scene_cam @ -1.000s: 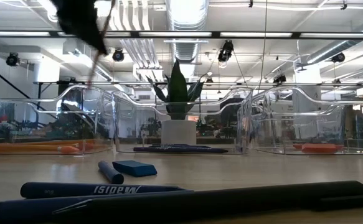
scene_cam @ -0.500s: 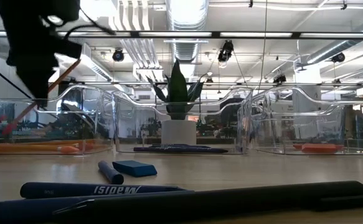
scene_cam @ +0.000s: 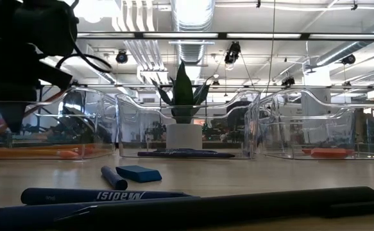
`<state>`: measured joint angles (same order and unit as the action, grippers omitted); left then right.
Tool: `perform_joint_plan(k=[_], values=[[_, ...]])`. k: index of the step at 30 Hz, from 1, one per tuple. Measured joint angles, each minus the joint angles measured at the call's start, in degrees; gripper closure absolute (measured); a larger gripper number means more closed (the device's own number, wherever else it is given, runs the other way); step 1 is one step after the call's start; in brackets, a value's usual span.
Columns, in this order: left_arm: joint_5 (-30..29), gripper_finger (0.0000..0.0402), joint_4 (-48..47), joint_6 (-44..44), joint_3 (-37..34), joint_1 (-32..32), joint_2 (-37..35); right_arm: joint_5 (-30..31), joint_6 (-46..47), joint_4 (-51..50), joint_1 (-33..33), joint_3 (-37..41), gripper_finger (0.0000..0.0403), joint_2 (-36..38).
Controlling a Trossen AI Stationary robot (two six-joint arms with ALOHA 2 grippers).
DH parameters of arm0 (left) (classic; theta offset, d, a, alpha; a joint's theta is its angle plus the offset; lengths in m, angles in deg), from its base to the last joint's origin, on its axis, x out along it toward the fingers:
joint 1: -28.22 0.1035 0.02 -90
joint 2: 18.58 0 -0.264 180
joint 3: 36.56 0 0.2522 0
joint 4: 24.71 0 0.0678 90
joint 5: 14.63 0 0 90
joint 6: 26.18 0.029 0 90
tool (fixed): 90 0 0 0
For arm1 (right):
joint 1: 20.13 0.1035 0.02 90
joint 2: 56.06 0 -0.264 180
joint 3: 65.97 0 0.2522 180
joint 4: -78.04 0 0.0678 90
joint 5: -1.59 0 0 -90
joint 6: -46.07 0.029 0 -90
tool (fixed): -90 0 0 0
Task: Sort crayons/erasers/pens/pencils in bins
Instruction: Put the orange pencil into the middle left transparent bin, then put the violet pen into the top right transparent bin
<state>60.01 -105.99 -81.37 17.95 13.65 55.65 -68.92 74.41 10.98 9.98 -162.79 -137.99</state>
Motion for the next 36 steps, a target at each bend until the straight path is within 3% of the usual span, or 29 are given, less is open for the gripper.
perform_joint_plan(k=[12, 22, 27, 36], values=[[0.1, 0.0385, 2.8, 0.4, 0.2, 0.0, 1.3, 0.0, 1.7, 0.0, 0.0, 0.0, 0.0264, 0.0], [0.2, 0.0323, 3.1, 0.3, 0.1, 0.0, 1.3, 0.0, 1.6, 0.0, 0.0, 0.0, 0.0264, 0.0], [0.1, 0.0311, 2.6, 0.0, 0.8, 0.0, 1.3, -0.1, 2.0, -0.3, 0.0, 0.0, 0.0264, 0.0], [-5.8, 0.0310, 0.7, 0.3, 10.2, 0.0, -0.7, -3.6, 15.1, -7.5, 2.1, 0.1, 0.0264, 0.0]])
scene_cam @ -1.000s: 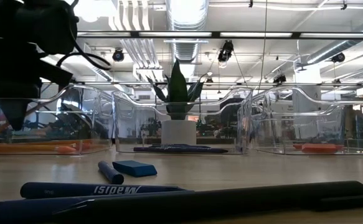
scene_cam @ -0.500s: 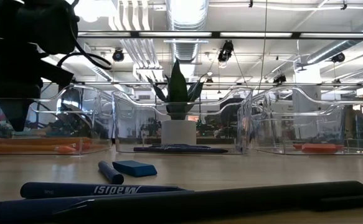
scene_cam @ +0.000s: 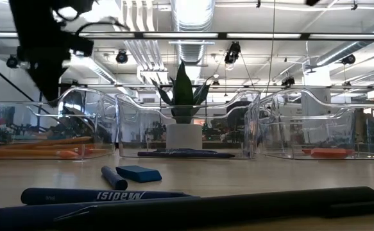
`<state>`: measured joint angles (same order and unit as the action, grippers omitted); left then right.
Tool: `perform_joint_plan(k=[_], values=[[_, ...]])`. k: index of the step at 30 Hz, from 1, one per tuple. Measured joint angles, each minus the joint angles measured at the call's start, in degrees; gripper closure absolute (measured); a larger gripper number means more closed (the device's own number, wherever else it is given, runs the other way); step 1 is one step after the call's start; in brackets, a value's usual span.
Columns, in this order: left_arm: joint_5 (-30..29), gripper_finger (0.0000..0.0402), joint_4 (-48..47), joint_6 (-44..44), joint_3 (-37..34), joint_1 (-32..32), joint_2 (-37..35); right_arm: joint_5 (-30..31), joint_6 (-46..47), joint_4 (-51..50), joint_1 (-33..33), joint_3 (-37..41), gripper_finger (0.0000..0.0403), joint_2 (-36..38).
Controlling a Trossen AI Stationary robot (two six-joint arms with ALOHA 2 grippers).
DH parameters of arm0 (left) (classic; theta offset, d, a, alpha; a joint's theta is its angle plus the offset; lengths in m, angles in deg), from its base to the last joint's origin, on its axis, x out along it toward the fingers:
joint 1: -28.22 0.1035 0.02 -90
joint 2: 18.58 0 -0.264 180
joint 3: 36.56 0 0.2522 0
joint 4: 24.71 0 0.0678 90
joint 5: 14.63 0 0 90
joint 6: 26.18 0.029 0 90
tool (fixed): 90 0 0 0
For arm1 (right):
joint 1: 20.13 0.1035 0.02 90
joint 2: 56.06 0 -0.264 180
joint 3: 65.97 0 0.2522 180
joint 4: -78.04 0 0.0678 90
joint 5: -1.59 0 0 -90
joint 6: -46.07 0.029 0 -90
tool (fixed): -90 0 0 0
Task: Sort crayons/erasers/pens/pencils in bins
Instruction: Put the violet pen into the top right transparent bin
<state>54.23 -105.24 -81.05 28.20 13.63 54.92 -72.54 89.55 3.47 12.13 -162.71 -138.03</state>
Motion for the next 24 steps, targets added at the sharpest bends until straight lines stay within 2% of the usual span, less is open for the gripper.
perform_joint_plan(k=[6, 9, 12, 17, 20, 24], values=[[-0.9, 0.0310, 4.3, 0.4, 7.3, -0.8, -1.0, 0.0, 9.1, -1.1, 5.8, 1.7, 0.0264, 0.0], [-1.1, 0.0310, 15.9, 5.1, 8.4, -2.7, -1.0, -0.1, 14.4, -1.1, 9.4, 4.2, 0.0264, 0.0], [-1.0, 0.0310, 32.0, 12.3, 7.9, -5.5, -1.0, -0.4, 20.6, -1.1, 13.1, 7.0, 0.0264, 0.0], [-1.0, 0.0310, 55.3, 22.1, 6.8, -10.5, -0.2, -5.3, 30.4, 0.1, 17.9, 11.9, 0.0264, 0.0], [-1.0, 0.0310, 64.8, 26.7, 6.7, -13.7, 1.4, -6.7, 33.6, 1.7, 20.2, 14.5, 0.0264, 0.0], [-1.0, 0.0310, 73.0, 28.5, 6.7, -17.4, 4.1, -9.0, 34.4, 7.5, 22.5, 18.5, 0.0264, 0.0]])
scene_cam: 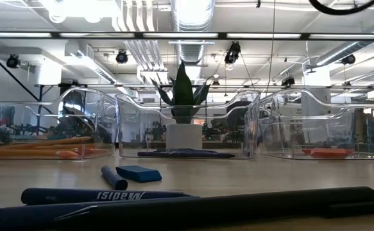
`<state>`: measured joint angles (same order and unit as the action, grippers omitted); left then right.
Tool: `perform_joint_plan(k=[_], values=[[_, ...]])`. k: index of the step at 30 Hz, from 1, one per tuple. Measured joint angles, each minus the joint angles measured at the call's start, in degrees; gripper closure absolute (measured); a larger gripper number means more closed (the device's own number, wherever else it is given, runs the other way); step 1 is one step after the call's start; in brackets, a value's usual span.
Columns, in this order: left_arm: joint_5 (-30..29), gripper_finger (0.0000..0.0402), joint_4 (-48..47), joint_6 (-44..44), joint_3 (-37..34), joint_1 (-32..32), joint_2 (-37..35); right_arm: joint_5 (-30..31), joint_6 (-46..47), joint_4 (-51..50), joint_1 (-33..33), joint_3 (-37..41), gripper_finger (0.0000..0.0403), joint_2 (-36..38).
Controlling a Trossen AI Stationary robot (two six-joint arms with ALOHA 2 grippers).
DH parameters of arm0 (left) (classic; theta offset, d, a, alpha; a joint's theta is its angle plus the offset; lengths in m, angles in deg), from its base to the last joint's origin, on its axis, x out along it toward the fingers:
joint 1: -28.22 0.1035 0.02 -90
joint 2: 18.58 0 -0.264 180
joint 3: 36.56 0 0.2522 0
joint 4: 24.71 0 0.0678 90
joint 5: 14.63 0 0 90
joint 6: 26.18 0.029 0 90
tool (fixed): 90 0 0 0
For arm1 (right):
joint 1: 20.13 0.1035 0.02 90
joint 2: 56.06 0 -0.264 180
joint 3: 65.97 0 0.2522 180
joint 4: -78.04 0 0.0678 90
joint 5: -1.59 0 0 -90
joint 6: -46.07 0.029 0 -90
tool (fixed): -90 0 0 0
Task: Sort crayons/erasers/pens/pencils in bins
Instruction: Put the violet pen into the top right transparent bin
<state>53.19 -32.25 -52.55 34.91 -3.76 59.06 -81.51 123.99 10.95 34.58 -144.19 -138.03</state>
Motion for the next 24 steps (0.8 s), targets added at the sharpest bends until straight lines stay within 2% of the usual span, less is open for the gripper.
perform_joint_plan(k=[7, 14, 21, 24], values=[[-1.0, 0.0310, 12.9, 0.0, 0.0, -3.8, 6.9, -0.9, -3.9, 6.7, 1.2, 5.9, 0.0264, 0.0], [-1.1, 0.0310, 24.8, 0.1, 0.0, -4.5, 12.4, -1.0, -11.2, 19.0, 2.4, 11.4, 0.0264, 0.0], [-2.8, 0.0310, 25.9, 0.8, 0.0, -4.6, 13.3, 0.6, -13.0, 20.1, 3.7, 14.6, 0.0264, 0.0], [-2.9, 0.0310, 26.2, 3.1, 0.1, -4.6, 13.3, 0.6, -13.1, 23.9, 4.1, 17.2, 0.0264, 0.0]])
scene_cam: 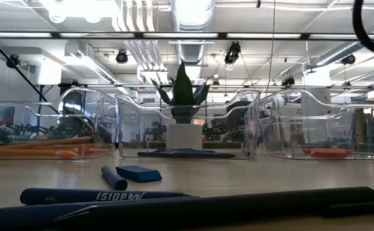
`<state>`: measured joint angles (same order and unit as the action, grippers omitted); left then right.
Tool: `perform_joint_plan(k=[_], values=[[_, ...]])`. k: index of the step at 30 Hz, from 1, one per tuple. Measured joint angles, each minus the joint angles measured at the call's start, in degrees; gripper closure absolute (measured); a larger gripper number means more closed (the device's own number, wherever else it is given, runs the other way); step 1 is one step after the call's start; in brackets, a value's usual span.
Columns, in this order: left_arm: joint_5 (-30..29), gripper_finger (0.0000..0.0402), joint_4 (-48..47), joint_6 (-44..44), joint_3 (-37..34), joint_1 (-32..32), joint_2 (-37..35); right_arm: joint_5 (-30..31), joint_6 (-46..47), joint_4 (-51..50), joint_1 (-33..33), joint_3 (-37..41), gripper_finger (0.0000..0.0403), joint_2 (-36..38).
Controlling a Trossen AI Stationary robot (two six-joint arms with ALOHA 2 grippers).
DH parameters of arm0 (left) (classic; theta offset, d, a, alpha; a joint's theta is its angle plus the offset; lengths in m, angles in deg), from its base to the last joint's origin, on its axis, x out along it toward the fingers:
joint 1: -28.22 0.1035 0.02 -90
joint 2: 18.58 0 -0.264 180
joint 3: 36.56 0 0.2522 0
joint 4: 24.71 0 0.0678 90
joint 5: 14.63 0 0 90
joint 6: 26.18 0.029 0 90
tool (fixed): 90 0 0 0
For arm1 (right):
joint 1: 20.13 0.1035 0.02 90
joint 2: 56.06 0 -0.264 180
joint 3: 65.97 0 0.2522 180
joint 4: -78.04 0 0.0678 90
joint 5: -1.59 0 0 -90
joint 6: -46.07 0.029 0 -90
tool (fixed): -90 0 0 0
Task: Sort crayons/erasers/pens/pencils in bins
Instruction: Put the violet pen into the top right transparent bin
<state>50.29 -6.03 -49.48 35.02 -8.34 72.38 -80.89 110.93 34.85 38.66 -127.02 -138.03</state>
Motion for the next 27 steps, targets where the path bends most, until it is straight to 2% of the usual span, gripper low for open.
perform_joint_plan(k=[7, 14, 20, 23, 27], values=[[-0.5, 0.0310, 0.2, 1.5, 0.1, 0.0, 0.0, 0.8, -0.5, 2.0, 0.0, 2.8, 0.0264, -0.6], [-1.0, 0.0310, 0.1, 1.6, 0.0, 0.0, 0.1, 1.8, -7.3, 7.1, 0.7, 2.7, 0.0264, -4.9], [-1.0, 0.0310, 0.1, 1.6, 0.0, 0.1, 0.2, 2.5, -6.0, 7.2, 0.8, 2.5, 0.0265, -7.3], [-1.0, 0.0310, 0.1, 1.6, 0.0, 0.0, 0.2, 2.7, -5.4, 7.1, 0.8, 2.6, 0.0276, -7.5], [-1.0, 0.0310, 0.1, 1.6, 0.0, 0.0, 0.2, 3.4, -4.0, 6.9, 0.7, 2.6, 0.0312, -7.5]])
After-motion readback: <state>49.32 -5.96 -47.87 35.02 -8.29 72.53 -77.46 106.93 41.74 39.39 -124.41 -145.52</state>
